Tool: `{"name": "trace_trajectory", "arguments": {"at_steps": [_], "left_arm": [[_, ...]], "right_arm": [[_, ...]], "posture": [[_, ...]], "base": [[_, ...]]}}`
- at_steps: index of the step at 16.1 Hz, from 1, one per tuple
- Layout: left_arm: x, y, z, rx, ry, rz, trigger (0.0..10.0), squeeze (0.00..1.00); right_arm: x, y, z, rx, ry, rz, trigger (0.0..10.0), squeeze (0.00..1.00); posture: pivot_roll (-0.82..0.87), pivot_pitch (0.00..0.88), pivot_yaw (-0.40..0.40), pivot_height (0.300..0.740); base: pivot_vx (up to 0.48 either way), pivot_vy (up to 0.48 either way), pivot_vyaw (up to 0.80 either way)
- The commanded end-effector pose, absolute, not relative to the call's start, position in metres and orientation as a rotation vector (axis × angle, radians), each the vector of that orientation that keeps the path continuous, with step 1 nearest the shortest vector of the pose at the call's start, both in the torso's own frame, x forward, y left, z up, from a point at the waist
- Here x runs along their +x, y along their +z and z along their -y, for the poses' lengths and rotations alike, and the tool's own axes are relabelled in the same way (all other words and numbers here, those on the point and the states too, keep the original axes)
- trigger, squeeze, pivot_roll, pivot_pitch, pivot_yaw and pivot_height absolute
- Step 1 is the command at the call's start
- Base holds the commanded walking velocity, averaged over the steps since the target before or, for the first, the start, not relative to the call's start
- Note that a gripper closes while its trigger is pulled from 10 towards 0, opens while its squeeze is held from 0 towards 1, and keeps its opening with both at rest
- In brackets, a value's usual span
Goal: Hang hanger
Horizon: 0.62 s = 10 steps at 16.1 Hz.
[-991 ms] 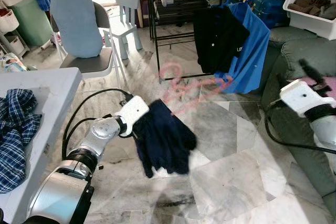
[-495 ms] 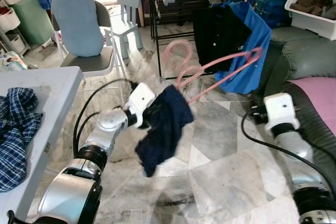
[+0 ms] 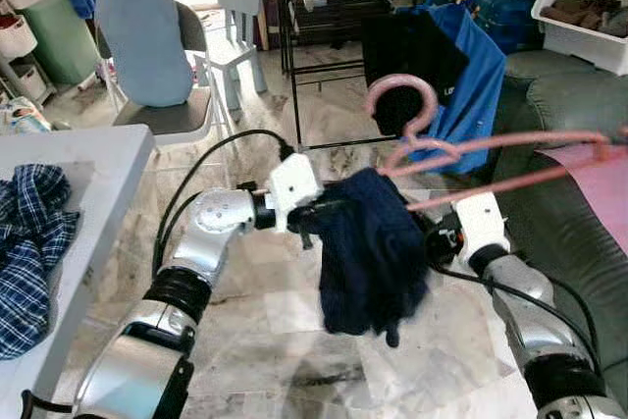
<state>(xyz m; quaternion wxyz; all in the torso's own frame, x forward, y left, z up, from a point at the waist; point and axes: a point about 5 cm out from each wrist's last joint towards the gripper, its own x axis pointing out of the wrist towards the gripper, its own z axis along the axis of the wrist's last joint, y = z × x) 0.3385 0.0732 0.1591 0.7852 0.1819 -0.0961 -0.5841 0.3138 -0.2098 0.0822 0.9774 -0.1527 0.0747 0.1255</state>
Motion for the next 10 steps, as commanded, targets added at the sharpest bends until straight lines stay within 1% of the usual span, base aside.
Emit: {"name": "trace_trajectory", "arguments": {"at_steps": [1,2,3,5,8,9,10], "left_arm": [[0.337,0.178,-0.068,0.398,-1.286,0.294,0.0,0.00],[0.336,0.183,-0.066,0.389,-1.292,0.313,0.0,0.00],[0.336,0.190,-0.064,0.381,-1.296,0.337,0.0,0.00],[0.338,0.218,-0.056,0.345,-1.290,0.432,0.0,0.00],[0.338,0.241,-0.054,0.284,-1.278,0.495,0.0,0.00],[0.339,0.245,-0.056,0.258,-1.265,0.498,0.0,0.00],[0.341,0.247,-0.059,0.251,-1.249,0.494,0.0,0.00]], "right_arm": [[0.310,0.076,0.205,-0.284,0.297,-0.190,10.0,0.04],[0.309,0.073,0.203,-0.279,0.315,-0.212,10.0,0.00],[0.306,0.067,0.201,-0.268,0.343,-0.250,10.0,0.00],[0.294,0.047,0.194,-0.255,0.428,-0.361,10.0,0.00],[0.285,0.032,0.199,-0.256,0.435,-0.461,10.0,0.00],[0.282,0.028,0.203,-0.240,0.423,-0.486,9.8,0.00],[0.280,0.026,0.208,-0.228,0.394,-0.506,4.4,0.00]], "posture": [[-0.15,0.000,0.056,0.740],[-0.15,0.000,0.058,0.740],[-0.15,0.000,0.058,0.740],[-0.15,0.000,0.055,0.740],[-0.14,0.000,0.050,0.740],[-0.14,0.000,0.050,0.740],[-0.15,0.000,0.049,0.740]], "base": [[0.000,0.000,0.00],[0.000,0.000,0.00],[0.000,0.000,0.00],[0.000,0.000,0.00],[0.000,0.000,0.00],[0.000,0.000,0.00],[0.000,0.000,0.00]]}}
